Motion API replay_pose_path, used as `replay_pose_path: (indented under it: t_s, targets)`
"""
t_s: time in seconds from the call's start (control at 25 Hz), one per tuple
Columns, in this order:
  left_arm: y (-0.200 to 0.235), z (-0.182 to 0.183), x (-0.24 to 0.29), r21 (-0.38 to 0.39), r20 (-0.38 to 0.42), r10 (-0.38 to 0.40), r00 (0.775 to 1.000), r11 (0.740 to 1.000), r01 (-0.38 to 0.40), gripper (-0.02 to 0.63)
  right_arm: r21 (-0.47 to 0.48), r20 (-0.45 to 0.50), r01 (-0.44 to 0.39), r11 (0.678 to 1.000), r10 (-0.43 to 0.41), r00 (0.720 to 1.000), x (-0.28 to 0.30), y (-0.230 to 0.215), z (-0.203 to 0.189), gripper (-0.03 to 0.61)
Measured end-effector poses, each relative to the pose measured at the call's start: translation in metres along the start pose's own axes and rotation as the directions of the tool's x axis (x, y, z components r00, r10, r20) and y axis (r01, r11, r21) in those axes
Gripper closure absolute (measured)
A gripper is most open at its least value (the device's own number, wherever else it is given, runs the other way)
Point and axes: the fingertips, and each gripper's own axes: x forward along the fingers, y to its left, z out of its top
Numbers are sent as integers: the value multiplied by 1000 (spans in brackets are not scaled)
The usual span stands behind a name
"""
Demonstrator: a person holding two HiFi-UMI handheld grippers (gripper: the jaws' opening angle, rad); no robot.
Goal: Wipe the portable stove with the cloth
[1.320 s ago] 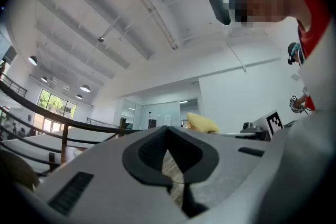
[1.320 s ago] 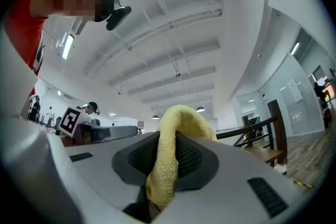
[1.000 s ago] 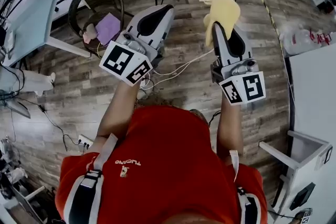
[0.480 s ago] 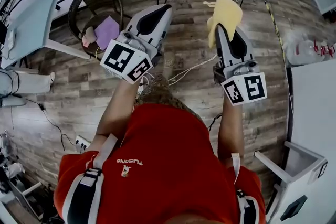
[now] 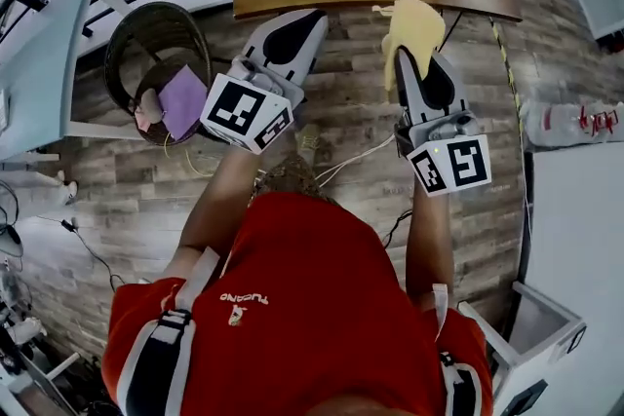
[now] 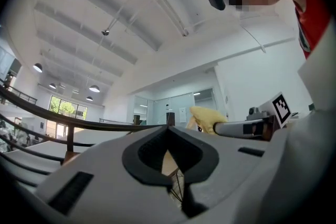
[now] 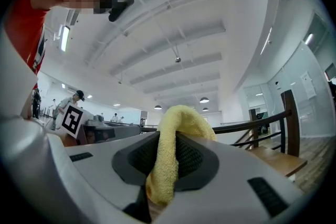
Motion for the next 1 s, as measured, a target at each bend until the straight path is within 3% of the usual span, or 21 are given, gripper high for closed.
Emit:
replay_pose_path:
  t_s: [0.24,0.48,0.76,1.0]
  targets:
    - [99,-26,93,12,-15,-2,1000,1000,2,604,-28,-33,-17,999,16,999,118,-64,-26,491]
    - [165,-65,153,-4,-68,10,998,1000,-10,604,3,-116,-5,1000,6,993,201,-110,-69,491]
    - [199,-101,204,-32,-130,62,990,997,-67,604,38,-232,-8,999,17,973,252,-160,-111,491]
    - [220,-134,244,-24,-168,149,974,988,-155,604,105,-302,-98,990,126,945,293,-193,-147,491]
